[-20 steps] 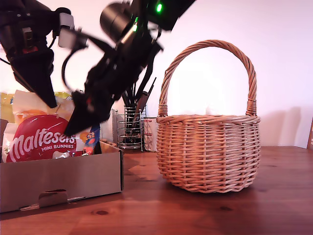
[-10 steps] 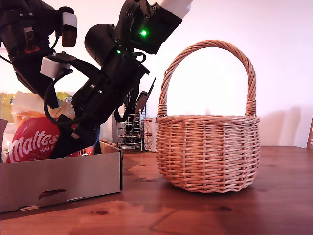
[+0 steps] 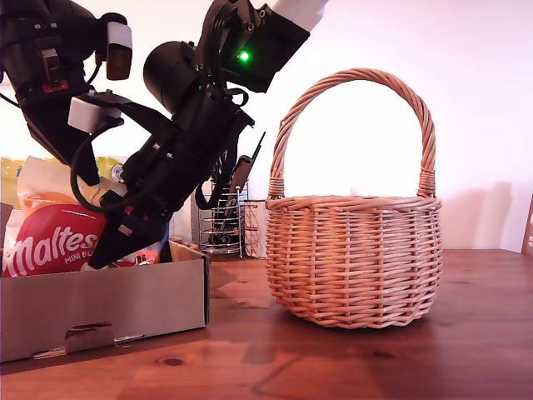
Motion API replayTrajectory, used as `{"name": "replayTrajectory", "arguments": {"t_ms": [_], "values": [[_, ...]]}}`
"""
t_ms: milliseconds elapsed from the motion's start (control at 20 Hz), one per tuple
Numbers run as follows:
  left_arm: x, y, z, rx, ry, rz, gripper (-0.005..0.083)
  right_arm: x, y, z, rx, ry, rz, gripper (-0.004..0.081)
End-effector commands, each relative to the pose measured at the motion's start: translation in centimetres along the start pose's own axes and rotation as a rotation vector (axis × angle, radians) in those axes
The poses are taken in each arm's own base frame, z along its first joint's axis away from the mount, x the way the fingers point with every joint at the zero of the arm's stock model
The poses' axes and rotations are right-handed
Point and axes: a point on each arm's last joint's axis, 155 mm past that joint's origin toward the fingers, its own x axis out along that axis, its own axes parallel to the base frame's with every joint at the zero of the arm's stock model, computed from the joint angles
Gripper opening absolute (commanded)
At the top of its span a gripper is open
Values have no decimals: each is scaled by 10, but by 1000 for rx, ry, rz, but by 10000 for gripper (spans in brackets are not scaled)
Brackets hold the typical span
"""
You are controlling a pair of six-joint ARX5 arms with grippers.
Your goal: Move the bags of Easter eggs from the cardboard box on the left into the woven basket on the right side.
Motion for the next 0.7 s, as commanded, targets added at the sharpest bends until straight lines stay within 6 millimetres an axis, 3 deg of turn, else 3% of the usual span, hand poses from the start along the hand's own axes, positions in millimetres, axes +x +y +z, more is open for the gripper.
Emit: {"name": "replayTrajectory", "arguments": {"t_ms": [0,300,650], "values": [[0,0,-2,1,3,5,-24,11,7,-3,3,21,12,-13],[-20,2,-7,21,23,93,-24,10,4,-11,39,49,4,-13],[-58,14,-35,-7,110,275,-24,8,3,-12,43,50,2,-13]]}}
